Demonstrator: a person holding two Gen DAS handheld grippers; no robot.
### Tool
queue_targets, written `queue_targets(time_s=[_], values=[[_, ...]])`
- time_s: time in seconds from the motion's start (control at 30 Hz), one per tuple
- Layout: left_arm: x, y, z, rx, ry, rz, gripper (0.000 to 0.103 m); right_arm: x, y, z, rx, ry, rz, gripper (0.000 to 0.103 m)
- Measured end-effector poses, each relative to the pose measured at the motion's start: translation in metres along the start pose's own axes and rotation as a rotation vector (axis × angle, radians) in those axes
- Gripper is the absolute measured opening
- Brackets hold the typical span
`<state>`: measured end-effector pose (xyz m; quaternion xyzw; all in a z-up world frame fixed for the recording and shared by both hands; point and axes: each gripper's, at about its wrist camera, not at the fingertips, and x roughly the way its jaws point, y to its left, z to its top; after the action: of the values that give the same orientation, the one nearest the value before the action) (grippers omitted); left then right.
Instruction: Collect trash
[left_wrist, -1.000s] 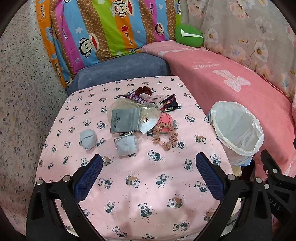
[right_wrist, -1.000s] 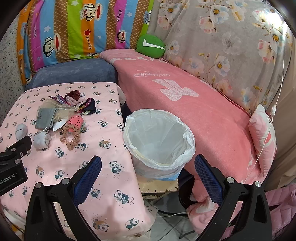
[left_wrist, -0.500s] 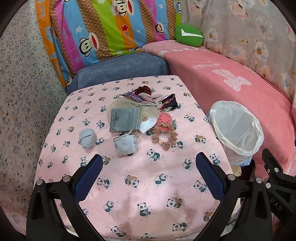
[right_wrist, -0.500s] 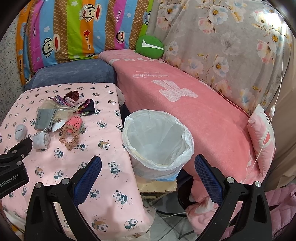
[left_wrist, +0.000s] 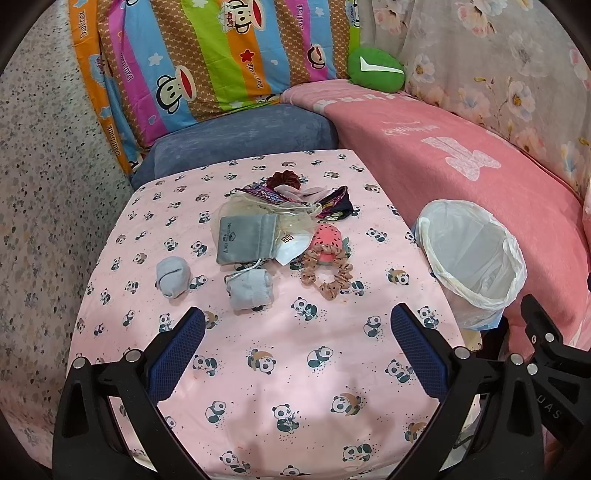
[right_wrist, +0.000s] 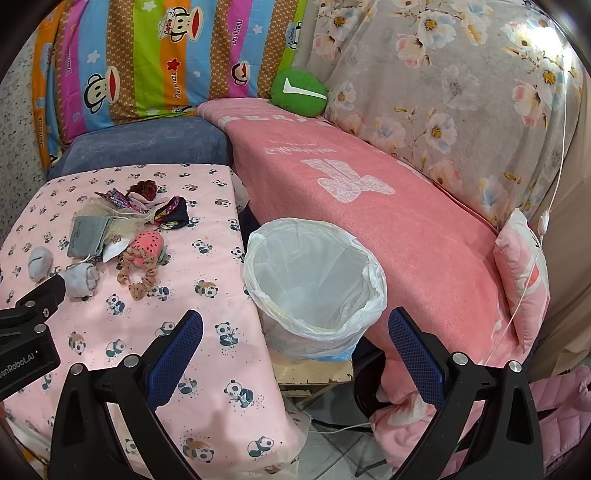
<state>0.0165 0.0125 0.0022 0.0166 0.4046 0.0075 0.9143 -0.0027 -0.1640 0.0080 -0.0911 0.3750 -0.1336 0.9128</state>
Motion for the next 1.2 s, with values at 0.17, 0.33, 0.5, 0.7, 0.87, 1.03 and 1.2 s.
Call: queue_targets(time_s=[0.17,0.33,0.5,0.7,0.87,1.03,1.2], values=[[0.0,0.0,0.0,-0.002,0.002,0.0,0.096,0.0,0.0,0.0,-0.001,0.0,-0.001,0.096],[0.0,-0.001,0.001,-0.002,0.001,0.0,0.096,0.001,-0.003,0.0,-0.003,0.001,-0.004,0.096],[0.0,0.0,0.0,-0.002,0.001,0.0,0.096,0.001,-0.004,0.0,-0.003,-0.001,-0.007,0.096],[0.0,-0.003,0.001,-0.001,0.002,0.001,0.096,0.001,-0.006,0.0,-0.001,-0.006,-0.02,0.096],[0.0,-0.003,0.001,0.001,0.0,0.0,0.096,-0.002,-0.003,0.0,0.001,-0.011,-0.029,0.096],[0.001,-0.008,0.001,0.0,-0.004,-0.003,0.096,-0.003,0.0,0.0,0.021,-0.011,0.001,0.096],[0.001,-0.006,0.002,-0.013,-0.004,-0.005,0.096,-0.003,0.007,0.001,0.03,-0.009,0.021,0.096]])
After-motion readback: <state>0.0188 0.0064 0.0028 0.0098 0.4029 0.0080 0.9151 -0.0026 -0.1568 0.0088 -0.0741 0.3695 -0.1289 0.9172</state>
